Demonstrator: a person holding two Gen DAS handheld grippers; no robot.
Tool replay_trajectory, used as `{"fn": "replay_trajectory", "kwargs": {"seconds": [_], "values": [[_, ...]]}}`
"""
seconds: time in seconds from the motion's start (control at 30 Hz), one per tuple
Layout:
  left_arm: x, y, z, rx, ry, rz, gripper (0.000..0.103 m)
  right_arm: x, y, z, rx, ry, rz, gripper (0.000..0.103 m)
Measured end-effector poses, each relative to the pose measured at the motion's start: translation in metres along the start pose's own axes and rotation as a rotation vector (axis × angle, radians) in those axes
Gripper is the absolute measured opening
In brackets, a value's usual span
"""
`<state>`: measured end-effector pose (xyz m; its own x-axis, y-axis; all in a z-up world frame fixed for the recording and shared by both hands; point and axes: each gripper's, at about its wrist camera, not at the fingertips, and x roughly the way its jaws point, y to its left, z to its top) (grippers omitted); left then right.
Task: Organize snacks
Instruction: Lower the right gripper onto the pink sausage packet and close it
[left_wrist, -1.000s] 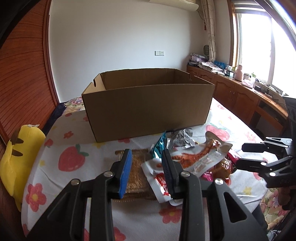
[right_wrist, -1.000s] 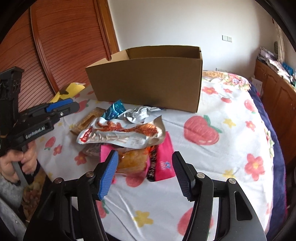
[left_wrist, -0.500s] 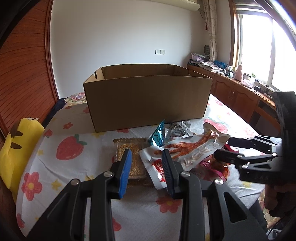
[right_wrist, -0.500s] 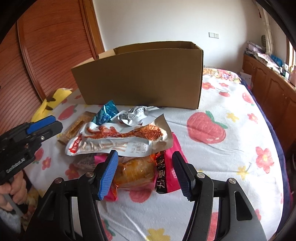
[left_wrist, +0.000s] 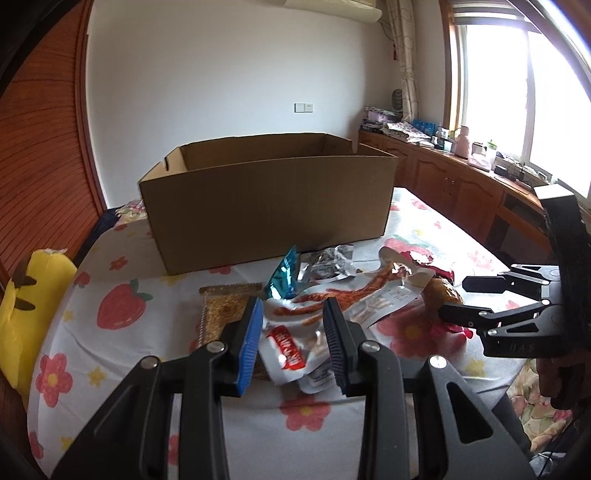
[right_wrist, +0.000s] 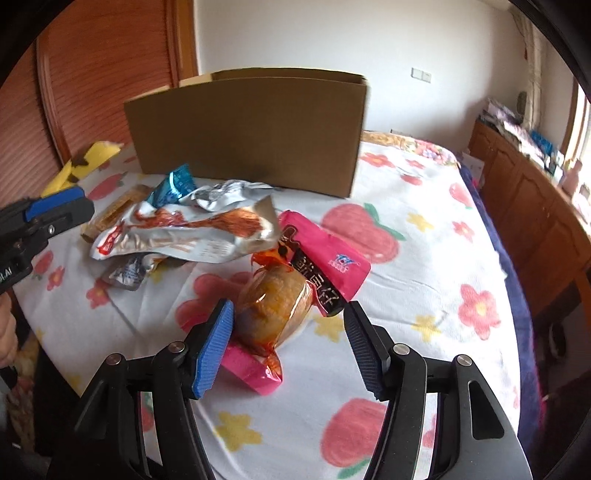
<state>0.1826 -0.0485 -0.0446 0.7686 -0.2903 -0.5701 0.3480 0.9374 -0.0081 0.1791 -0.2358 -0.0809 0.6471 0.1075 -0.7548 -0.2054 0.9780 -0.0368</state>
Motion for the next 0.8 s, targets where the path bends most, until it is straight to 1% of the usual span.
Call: {"fn": "replay_trajectory", "kwargs": {"seconds": [0.1,0.3,0.33,0.4,0.43,0.5,0.57,0.7,0.8], "values": [[0.006,-0.003,0.005,0.026,0.012,-0.011,0.034,0.005,-0.008,0.001,0.037,0.014,0.037,0.064],[0.018,-0.009,0.014,0.089,0.056,-0.077,0.035,0.017,-0.009,0.002,0.040,0.038,0.073,0.065],[0.021,-0.010,0.015,0.101,0.066,-0.085,0.035,0.018,-0.012,0.001,0.054,0.038,0.091,0.063],[0.025,-0.013,0.017,0.120,0.087,-0.109,0.036,0.018,-0.017,0.001,0.073,0.033,0.136,0.047],[0.026,-0.015,0.018,0.130,0.097,-0.124,0.036,0.017,-0.018,0.001,0.075,0.027,0.150,0.035],[0.029,-0.021,0.022,0.160,0.112,-0.151,0.036,0.015,-0.021,0.001,0.082,0.021,0.148,0.033],[0.031,-0.028,0.025,0.188,0.119,-0.170,0.037,0.014,-0.025,0.000,0.080,0.024,0.170,0.032],[0.038,-0.041,0.029,0.240,0.150,-0.212,0.038,0.011,-0.032,-0.002,0.066,0.021,0.155,0.032],[0.046,-0.050,0.030,0.268,0.178,-0.217,0.038,0.012,-0.037,-0.003,0.070,0.025,0.179,0.032]]}}
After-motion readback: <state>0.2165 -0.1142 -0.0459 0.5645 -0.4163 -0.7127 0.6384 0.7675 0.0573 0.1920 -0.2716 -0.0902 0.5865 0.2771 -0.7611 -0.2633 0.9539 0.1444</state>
